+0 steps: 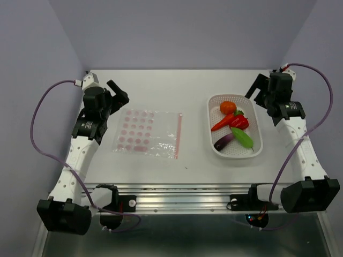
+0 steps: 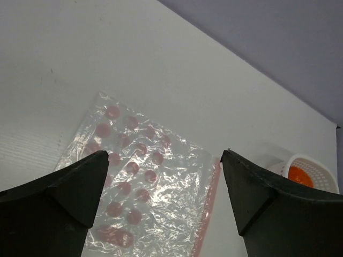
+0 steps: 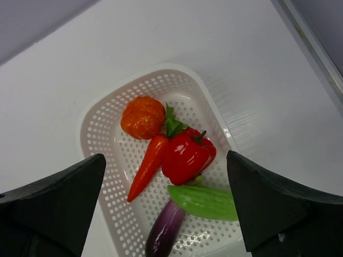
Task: Place the food in the zip-top bag and seal the zipper
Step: Pick up the zipper food storage bag at the center of the board.
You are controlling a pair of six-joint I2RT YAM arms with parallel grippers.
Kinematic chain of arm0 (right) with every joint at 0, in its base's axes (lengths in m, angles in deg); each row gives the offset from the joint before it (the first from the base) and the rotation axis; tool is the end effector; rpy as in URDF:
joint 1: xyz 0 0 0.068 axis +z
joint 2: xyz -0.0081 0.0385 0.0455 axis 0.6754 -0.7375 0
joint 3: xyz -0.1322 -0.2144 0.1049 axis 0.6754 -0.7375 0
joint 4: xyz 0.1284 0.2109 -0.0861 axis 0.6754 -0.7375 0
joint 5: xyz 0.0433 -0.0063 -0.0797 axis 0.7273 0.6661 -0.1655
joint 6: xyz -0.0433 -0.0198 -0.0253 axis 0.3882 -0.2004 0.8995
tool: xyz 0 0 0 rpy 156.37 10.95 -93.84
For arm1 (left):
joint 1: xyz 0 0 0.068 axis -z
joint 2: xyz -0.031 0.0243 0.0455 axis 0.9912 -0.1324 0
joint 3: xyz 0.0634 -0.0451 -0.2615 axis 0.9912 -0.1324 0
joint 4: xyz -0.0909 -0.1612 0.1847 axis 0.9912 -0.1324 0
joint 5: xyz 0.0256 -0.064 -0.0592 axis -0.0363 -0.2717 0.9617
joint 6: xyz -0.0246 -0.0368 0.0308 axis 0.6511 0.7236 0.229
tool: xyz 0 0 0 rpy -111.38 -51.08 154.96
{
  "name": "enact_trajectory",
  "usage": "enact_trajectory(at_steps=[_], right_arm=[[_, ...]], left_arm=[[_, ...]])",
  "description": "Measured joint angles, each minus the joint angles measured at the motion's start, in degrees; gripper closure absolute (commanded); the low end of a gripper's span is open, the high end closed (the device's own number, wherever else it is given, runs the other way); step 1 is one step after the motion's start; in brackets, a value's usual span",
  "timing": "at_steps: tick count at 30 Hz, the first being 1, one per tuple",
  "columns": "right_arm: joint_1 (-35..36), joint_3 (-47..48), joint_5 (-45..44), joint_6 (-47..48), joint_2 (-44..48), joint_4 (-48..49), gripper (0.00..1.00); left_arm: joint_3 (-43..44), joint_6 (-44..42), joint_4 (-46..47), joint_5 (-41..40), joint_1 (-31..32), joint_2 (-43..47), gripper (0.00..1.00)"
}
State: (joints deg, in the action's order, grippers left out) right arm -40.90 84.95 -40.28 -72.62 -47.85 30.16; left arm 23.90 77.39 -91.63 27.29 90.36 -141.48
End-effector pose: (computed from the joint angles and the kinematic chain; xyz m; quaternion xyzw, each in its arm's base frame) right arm 0.2680 -0.0024 0.3801 0.2391 0.8362 -0.0110 0.4934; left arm 0.2335 -0.0289 0.3823 -0.1921 0.7599 -0.1705 0.5971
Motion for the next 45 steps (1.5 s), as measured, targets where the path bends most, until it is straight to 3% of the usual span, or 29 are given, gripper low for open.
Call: enact_trajectory(at_steps=[7,11,17,27,32,40,45], right_arm=[[0.0,-1.7,2.9,2.2,3.2,3.1,0.00],[0.0,-2.1,6.5,3.1,3.1,4.2,0.00],[0.0,-3.4,13.9,4.3,2.7,5.9,0.00],[0.0,-6.1,15.2,4.9,2.7,6.4,0.00],[0.0,-6.1,14.6,4.9,2.7,6.4,0.00],[0.0,-6.1,12.8,4.9,2.7,6.1,0.00],[0.0,-6.1,12.1,4.9,2.7,6.1,0.00]], left_arm=[[0.0,-1.3,0.6,6.7,0.3,-3.9,0.01],[0.8,-2.4,2.1,8.9,7.3,-9.7,0.01],[6.7,-4.6,1.2,9.0,20.3,-26.8,0.01],[19.6,-6.1,-6.6,2.8,29.3,-46.4,0.01],[24.8,-6.7,-10.8,-1.5,32.6,-51.5,0.02],[27.3,-7.1,-14.2,-4.7,34.4,-54.7,0.16],[27.6,-7.8,-15.2,-4.3,34.3,-56.6,0.20]])
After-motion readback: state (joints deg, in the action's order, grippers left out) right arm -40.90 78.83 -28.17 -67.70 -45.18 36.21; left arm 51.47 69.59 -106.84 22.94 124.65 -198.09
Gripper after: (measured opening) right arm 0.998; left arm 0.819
